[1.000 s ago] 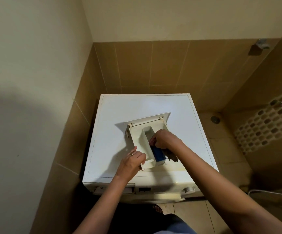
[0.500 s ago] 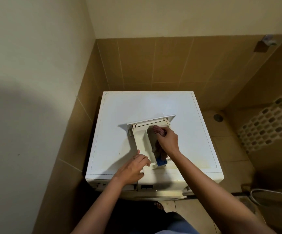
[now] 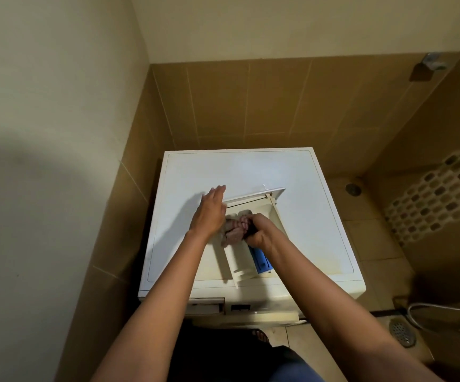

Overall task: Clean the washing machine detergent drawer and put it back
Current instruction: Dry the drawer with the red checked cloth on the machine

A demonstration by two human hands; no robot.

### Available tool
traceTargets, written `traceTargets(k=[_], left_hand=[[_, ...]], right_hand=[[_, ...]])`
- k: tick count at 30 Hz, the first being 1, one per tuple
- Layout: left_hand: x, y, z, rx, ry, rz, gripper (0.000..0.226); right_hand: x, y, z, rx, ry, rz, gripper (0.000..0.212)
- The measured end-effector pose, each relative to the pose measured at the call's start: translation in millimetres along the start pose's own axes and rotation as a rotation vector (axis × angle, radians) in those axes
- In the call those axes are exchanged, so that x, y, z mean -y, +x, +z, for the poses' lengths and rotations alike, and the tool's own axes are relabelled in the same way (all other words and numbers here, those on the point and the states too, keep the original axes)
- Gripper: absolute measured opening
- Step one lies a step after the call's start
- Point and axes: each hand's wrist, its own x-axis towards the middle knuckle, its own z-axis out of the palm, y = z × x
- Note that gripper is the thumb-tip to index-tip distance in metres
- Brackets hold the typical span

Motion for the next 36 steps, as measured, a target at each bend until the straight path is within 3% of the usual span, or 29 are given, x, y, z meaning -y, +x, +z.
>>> traceTargets(k=[4, 7, 15, 21, 25, 27, 30, 33, 36], left_hand=[[2, 19, 3, 0.108, 0.099, -0.015, 0.047], [7, 22, 3, 0.117, -0.004, -0.069, 0.054], [11, 24, 1, 0.138, -0.134, -0.08, 0.059], [12, 27, 1, 0.14, -0.112, -0.12, 0.065], [14, 26, -1, 0.156, -0.131, -0.121, 0.068], [14, 26, 1, 0.136, -0.13, -0.115, 0.064], [14, 26, 4, 0.123, -0.132, -0.112, 0.059], [16, 26, 4, 0.127, -0.135, -0.114, 0.06], [16, 27, 4, 0.127, -0.127, -0.109, 0.06]], right_hand=[[7, 4, 7, 0.052, 0.239, 0.044, 0.031], [5, 5, 11, 0.11, 0.284, 0.104, 0.035], [-2, 10, 5, 0.146, 0.291, 0.085, 0.019], [-13, -1, -27, 0.254, 0.243, 0.091, 0.021], [-8, -8, -49, 0.192, 0.193, -0.051, 0.022], [-1, -8, -54, 0.07, -0.128, -0.313, 0.031], [7, -8, -49, -0.106, -0.999, -0.657, 0.042], [6, -2, -35, -0.176, -1.665, -0.742, 0.055], [6, 3, -21, -0.21, -1.928, -0.767, 0.051]])
